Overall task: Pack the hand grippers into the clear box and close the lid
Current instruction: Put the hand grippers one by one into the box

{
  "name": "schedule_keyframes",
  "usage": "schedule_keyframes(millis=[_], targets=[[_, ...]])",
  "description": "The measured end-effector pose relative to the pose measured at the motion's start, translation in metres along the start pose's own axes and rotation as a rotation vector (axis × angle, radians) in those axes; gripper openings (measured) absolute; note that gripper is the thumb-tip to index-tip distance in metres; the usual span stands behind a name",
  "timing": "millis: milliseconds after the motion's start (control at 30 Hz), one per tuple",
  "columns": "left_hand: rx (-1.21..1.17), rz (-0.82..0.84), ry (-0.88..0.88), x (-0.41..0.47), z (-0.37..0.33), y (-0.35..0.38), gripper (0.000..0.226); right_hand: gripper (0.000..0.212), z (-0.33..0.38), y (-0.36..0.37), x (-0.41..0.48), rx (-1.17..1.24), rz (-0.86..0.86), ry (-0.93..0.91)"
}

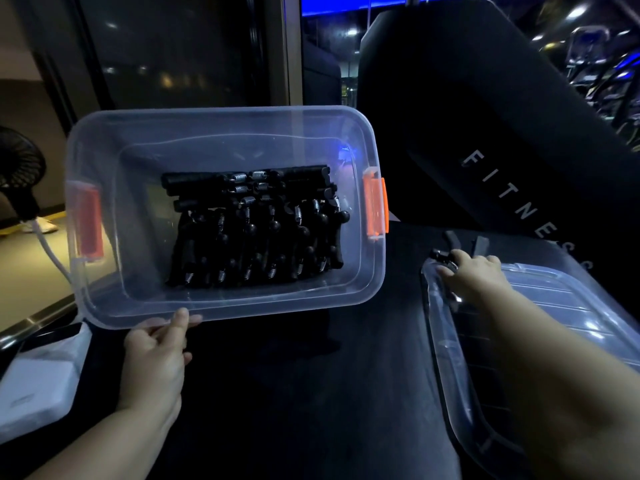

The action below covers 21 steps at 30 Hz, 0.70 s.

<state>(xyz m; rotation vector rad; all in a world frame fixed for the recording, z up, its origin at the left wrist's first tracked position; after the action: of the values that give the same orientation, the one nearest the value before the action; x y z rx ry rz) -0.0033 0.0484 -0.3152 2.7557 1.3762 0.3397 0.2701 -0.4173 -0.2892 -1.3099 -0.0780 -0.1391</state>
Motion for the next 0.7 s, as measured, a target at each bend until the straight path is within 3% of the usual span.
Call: schedule_keyframes(millis=[233,333,700], targets=[[-0.003,0.009,-0.004,-0.007,-0.008,0.002,0.014,0.057,0.002,-0.012,-0.033,-0.062,-0.001,0.005],[0.015,0.003,-0.001,-0.010,-0.012,0.002,0.015,0.065,0.006,-0.021,-0.052,-0.048,-0.013,0.032],[0.009,0.014,-0.036,-0.012,-0.012,0.000,0.030,0.078,0.035,-0.049,-0.115,-0.178,-0.024,0.144]])
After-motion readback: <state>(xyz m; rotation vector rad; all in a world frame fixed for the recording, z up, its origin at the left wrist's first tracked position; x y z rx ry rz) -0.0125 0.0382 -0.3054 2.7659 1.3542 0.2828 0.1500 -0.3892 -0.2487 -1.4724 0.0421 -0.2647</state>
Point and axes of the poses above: each hand's wrist, its own x-axis towards the middle knuckle, its own y-axis out of the palm, z = x × y, the point moved 9 cm from there along x, towards the middle knuckle, and after that the axes turned 3 degrees about x, right-handed, at the moved point
